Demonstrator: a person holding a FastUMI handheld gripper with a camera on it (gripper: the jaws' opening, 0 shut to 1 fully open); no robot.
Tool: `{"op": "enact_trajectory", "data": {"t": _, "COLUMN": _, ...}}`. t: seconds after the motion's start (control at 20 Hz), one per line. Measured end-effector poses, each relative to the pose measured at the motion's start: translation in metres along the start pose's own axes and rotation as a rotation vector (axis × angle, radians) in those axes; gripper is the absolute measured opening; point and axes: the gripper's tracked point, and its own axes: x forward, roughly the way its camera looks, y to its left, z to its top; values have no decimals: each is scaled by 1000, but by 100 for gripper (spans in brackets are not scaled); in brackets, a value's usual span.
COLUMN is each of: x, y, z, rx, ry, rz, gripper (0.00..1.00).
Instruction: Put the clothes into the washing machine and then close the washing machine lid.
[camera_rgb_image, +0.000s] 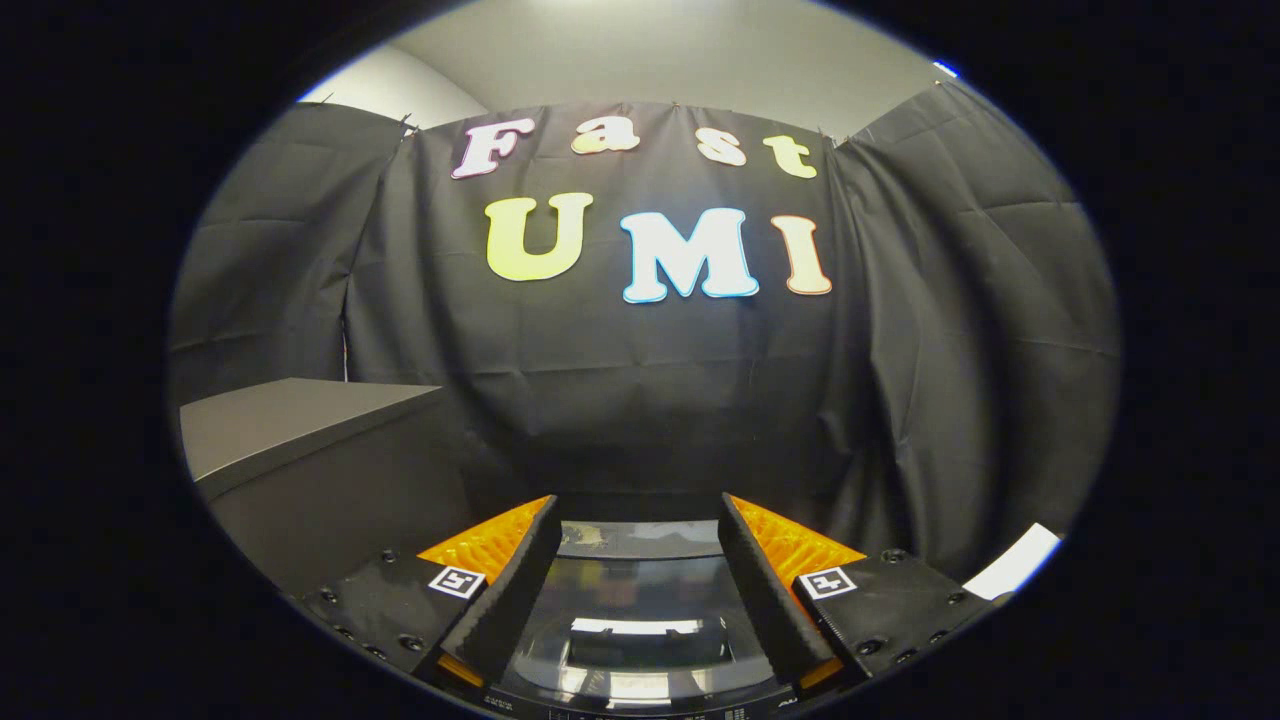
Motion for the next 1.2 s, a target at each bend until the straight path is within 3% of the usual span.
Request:
{"op": "enact_trajectory", "data": {"t": 0.5, "x": -25, "y": 2, "z": -32, "rx": 14, "ry": 60, "rz": -9, "gripper": 98}}
{"op": "enact_trajectory", "data": {"t": 0.8, "x": -59, "y": 12, "z": 0, "rx": 26, "ry": 13, "rz": -8, "gripper": 98}}
{"op": "enact_trajectory", "data": {"t": 1.2, "x": -145, "y": 16, "z": 53, "rx": 39, "ry": -67, "rz": -43, "gripper": 98}}
